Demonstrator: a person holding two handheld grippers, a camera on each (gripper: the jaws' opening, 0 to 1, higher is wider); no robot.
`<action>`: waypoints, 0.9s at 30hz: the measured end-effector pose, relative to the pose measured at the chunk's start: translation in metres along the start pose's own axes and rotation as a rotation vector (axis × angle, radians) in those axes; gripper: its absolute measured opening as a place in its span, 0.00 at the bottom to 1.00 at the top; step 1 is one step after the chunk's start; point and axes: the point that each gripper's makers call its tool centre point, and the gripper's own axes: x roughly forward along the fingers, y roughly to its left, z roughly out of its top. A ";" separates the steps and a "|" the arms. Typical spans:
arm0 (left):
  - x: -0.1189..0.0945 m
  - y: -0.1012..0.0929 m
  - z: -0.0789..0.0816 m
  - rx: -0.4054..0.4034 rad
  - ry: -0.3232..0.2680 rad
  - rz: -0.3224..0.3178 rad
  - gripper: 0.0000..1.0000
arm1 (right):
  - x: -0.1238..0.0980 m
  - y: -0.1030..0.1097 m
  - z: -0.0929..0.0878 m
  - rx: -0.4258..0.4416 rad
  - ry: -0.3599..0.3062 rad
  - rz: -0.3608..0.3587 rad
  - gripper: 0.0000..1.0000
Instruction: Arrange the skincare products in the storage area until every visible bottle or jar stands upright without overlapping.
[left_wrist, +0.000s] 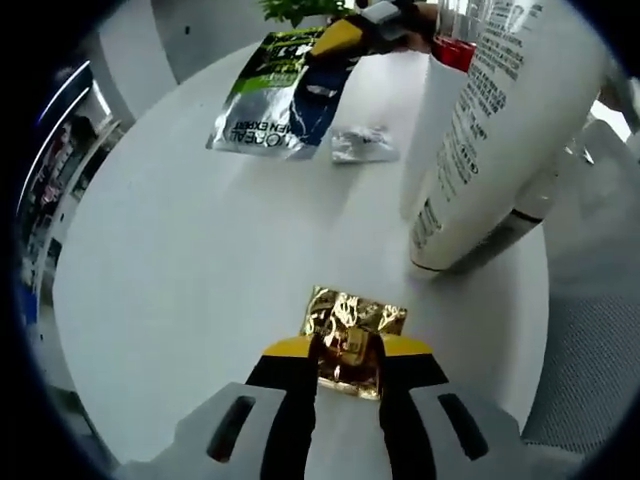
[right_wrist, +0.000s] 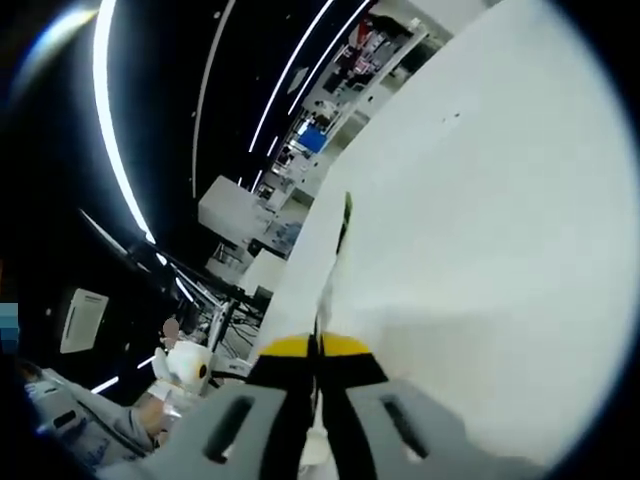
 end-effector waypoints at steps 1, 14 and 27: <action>0.000 0.000 0.000 0.002 0.000 0.000 0.19 | 0.000 -0.001 0.000 0.001 0.000 0.000 0.01; 0.005 0.026 0.007 -0.096 -0.035 0.008 0.19 | 0.000 -0.003 0.000 0.015 -0.012 0.000 0.01; 0.014 0.068 0.021 -0.144 -0.048 0.033 0.19 | -0.001 -0.001 -0.003 0.015 -0.010 0.002 0.01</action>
